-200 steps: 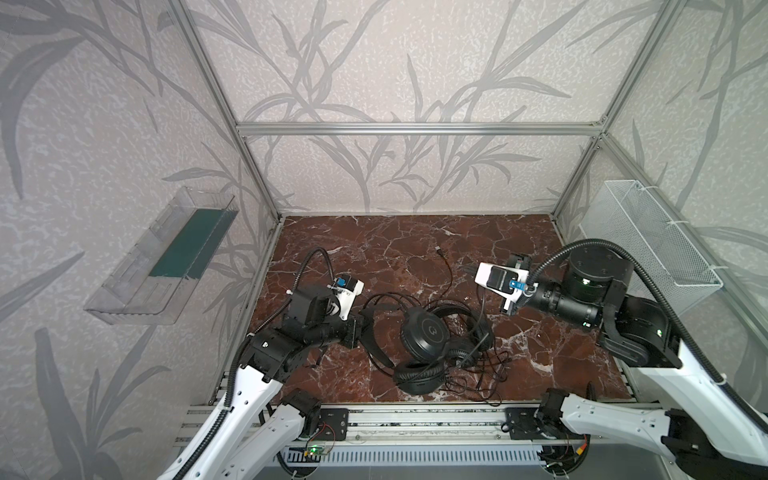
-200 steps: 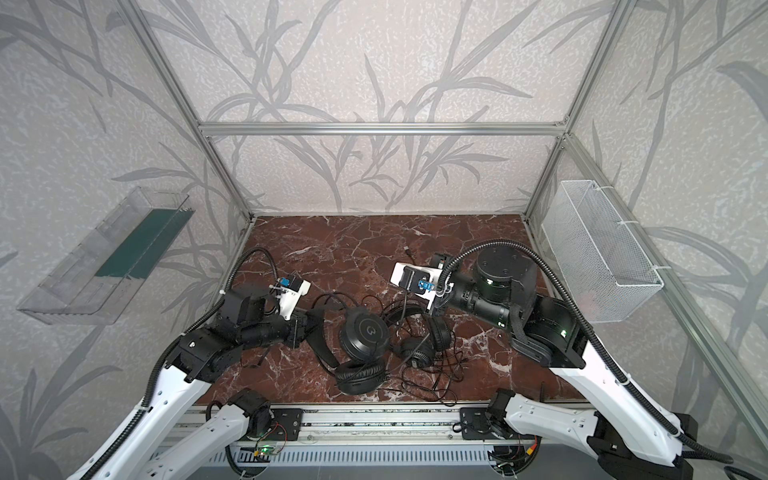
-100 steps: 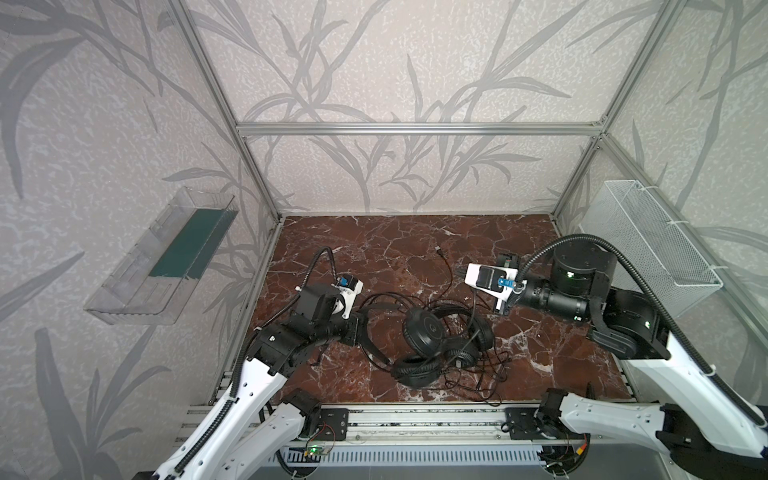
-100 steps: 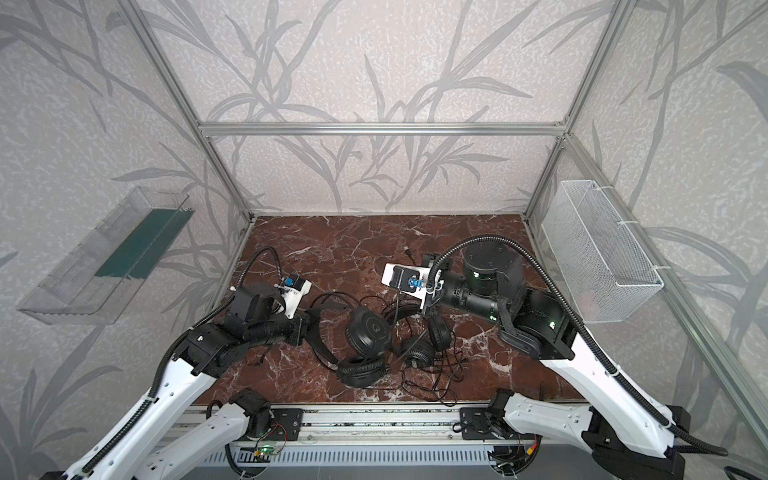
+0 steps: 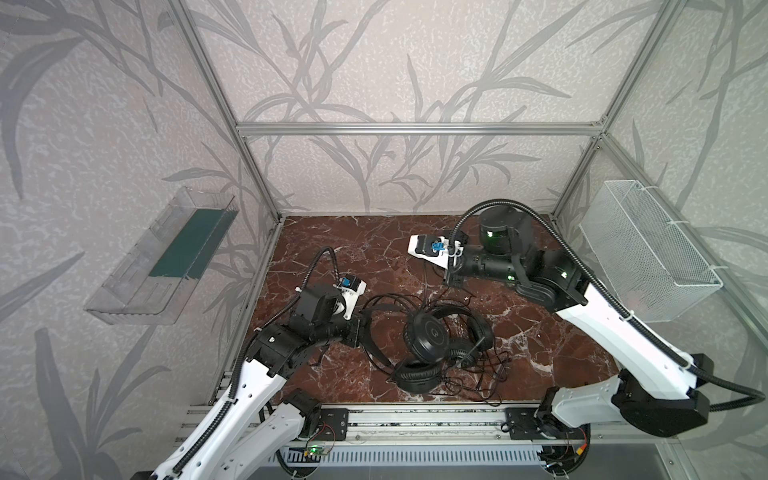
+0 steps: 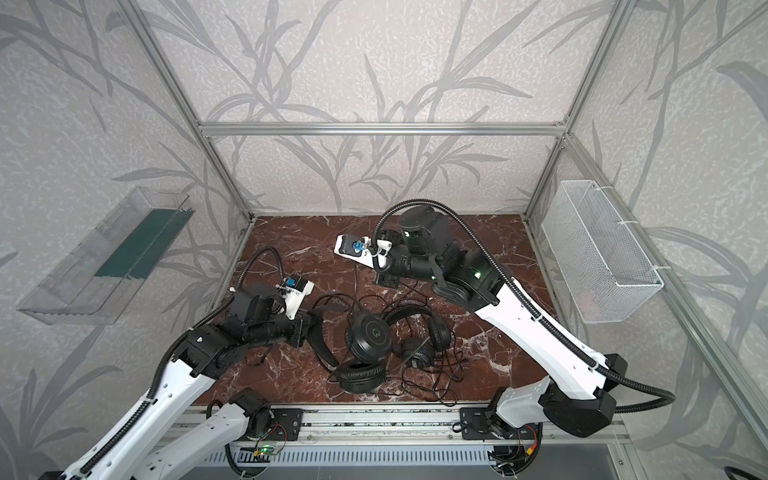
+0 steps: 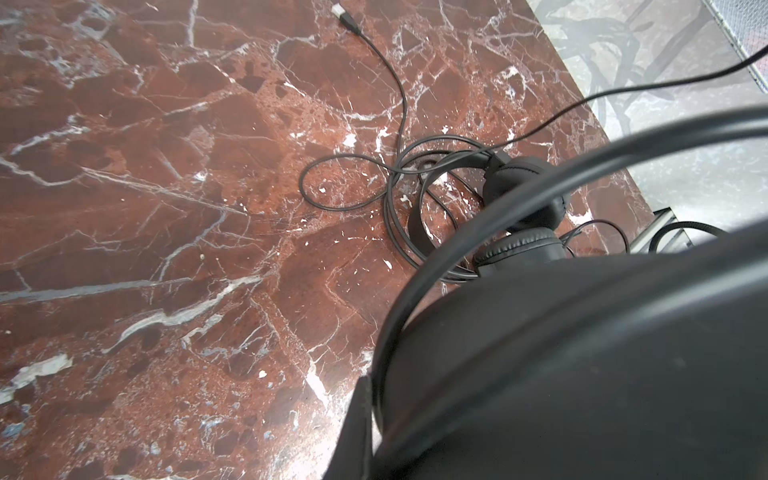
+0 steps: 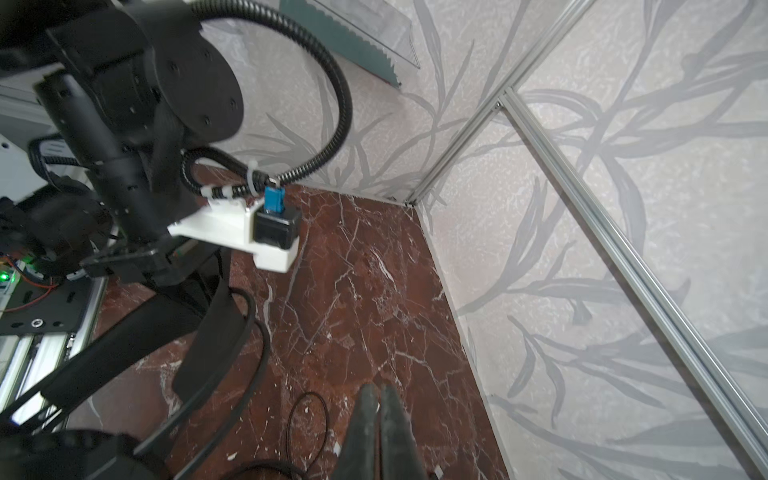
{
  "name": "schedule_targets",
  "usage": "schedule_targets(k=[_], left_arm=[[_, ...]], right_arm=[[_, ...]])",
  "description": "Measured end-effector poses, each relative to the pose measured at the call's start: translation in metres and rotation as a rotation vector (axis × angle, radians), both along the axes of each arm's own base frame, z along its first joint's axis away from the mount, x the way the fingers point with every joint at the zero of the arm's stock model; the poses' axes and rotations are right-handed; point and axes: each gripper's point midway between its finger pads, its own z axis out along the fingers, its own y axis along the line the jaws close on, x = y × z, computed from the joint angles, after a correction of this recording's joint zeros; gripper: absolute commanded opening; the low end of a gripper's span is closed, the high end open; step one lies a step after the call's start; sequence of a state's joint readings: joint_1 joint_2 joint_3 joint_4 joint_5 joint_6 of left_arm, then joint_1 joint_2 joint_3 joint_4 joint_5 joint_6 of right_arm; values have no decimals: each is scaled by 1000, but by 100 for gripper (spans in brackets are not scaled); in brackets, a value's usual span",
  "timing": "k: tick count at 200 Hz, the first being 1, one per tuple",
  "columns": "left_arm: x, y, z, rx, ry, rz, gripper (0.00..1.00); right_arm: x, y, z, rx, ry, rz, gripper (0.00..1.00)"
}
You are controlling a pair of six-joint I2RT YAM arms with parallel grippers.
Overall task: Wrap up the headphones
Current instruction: 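Raise the right gripper away from the headphones toward the far wall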
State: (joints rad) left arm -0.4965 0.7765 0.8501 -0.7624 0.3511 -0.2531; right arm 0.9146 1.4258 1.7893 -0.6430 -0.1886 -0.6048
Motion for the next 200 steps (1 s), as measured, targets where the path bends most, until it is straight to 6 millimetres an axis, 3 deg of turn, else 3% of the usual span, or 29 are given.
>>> schedule_targets(k=[23,65,110,169,200], left_arm=[[-2,-3,-1,-6,10,-16,0],[-13,-3,12,-40,-8,-30,0],[-24,-3,37,-106,-45,-44,0],[-38,10,58,-91,-58,-21,0],[-43,18,78,-88,-87,-3,0]], right_arm=[[11,24,15,28,-16,9,0],[65,43,23,65,1,-55,0],[134,33,30,143,67,-144,0],[198,-3,8,256,268,-238,0],[227,-21,-17,320,400,-271,0]])
